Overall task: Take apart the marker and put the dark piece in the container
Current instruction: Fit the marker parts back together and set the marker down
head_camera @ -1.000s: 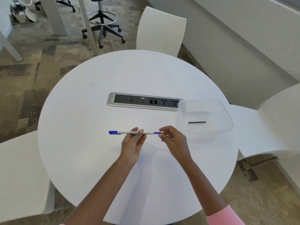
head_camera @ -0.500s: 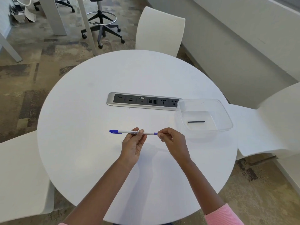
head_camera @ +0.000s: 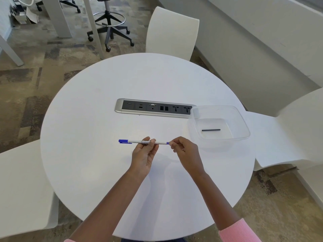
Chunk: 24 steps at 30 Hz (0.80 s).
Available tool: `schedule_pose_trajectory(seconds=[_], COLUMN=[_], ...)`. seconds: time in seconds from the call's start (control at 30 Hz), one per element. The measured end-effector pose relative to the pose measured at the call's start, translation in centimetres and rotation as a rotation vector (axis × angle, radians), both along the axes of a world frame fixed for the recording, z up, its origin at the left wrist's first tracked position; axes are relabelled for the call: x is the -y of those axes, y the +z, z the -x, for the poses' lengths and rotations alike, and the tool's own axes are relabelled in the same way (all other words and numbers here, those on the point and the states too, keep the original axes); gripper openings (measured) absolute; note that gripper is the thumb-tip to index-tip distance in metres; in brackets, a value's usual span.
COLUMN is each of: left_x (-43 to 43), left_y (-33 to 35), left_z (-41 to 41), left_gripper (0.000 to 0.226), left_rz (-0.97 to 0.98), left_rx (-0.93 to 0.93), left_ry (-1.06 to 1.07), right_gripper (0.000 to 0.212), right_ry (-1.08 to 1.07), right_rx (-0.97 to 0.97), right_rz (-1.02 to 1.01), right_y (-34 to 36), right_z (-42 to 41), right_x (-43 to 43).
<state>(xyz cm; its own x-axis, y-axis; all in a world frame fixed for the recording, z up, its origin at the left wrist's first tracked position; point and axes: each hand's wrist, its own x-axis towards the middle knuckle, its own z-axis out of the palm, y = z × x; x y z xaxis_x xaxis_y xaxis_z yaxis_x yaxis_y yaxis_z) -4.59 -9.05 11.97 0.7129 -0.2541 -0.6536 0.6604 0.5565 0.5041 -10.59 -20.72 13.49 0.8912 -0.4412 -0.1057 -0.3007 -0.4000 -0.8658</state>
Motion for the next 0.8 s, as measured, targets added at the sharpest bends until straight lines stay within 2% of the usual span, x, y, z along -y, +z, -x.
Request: schedule_pose_trajectory(seconds=[0.23, 0.53, 0.8], left_x=[-0.1, 0.4, 0.3], left_y=[0.2, 0.5, 0.3], left_z=[0.1, 0.9, 1.1], left_gripper=[0.014, 0.009, 0.009], left_rz=[0.01, 0.035, 0.01], left_rx=[0.012, 0.068, 0.1], left_ry=[-0.004, -0.069, -0.082], right_gripper=[0.005, 0.014, 0.029], right_ry=[0.003, 0.005, -0.031], right_rx=[0.03, 0.048, -0.041], right_rz=[0.017, 0.051, -0.065], right_y=[0.1, 0.3, 0.1], right_z=[0.3, 0.1, 0.0], right_x=[-0.3, -0.8, -1.0])
